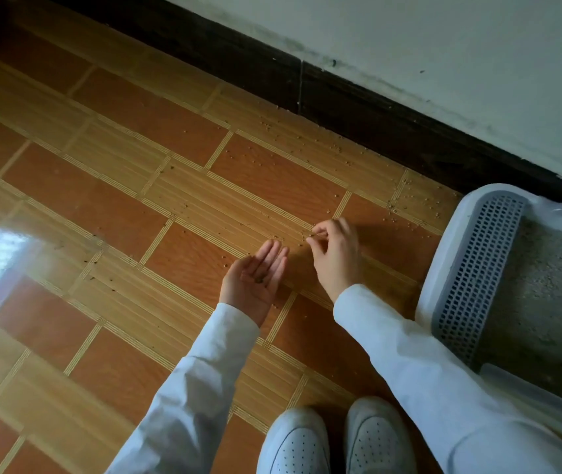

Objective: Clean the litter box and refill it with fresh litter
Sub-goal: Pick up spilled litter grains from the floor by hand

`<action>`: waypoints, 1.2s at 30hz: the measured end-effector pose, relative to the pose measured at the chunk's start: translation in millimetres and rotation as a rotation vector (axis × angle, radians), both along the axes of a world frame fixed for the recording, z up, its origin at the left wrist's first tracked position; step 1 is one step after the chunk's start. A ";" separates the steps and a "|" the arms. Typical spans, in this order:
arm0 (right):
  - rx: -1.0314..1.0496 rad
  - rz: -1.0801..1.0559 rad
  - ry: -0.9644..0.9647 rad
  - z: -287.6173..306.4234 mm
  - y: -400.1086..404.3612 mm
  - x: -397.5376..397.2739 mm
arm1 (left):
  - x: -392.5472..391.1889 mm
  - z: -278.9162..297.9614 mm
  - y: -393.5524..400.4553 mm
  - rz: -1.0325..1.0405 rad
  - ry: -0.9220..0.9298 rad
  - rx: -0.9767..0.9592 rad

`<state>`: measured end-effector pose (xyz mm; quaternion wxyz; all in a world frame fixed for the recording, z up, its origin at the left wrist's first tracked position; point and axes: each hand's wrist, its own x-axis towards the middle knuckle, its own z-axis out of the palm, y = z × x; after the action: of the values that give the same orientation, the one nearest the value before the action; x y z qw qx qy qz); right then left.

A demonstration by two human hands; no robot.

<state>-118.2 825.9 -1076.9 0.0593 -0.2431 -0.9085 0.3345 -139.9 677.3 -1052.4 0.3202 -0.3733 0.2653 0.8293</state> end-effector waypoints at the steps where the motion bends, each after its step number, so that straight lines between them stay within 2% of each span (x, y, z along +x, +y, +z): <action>1: 0.000 0.011 -0.024 -0.7 -2.1 -1.7 | -0.6 0.1 -2.0 0.000 0.001 -0.003; 9: -0.012 0.047 0.036 5.1 -15.3 -1.8 | 2.8 -4.1 -10.2 -0.017 0.001 -0.029; 12: -0.092 0.198 0.158 18.8 -41.8 14.2 | 6.7 -1.4 -4.1 -0.045 -0.013 -0.070; 15: -0.125 0.336 0.188 20.6 -60.7 31.2 | 9.4 0.9 1.6 -0.077 -0.020 -0.084; 17: -0.131 0.259 0.242 17.5 -52.4 33.6 | 8.0 1.9 3.9 -0.064 -0.022 -0.030; 20: -0.111 -0.079 0.293 15.0 -19.6 30.2 | 4.9 6.3 5.4 -0.020 -0.029 0.055; 22: -0.097 -0.281 0.220 10.7 3.9 28.2 | 5.0 8.8 5.6 -0.031 -0.017 0.067; 24: -0.053 -0.397 0.140 2.3 22.7 27.7 | 5.6 9.9 7.3 -0.053 -0.012 0.056; 30: 0.013 -0.512 0.039 -12.2 41.9 23.8 | 8.7 12.6 11.8 -0.089 -0.016 0.062; 36: 0.041 -0.523 0.063 -17.6 43.2 24.7 | 12.2 12.4 13.3 -0.111 -0.016 0.070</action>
<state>-93.5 869.1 -1094.4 0.1768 -0.4578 -0.8193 0.2965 -127.7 690.6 -1040.0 0.3807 -0.3533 0.2540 0.8159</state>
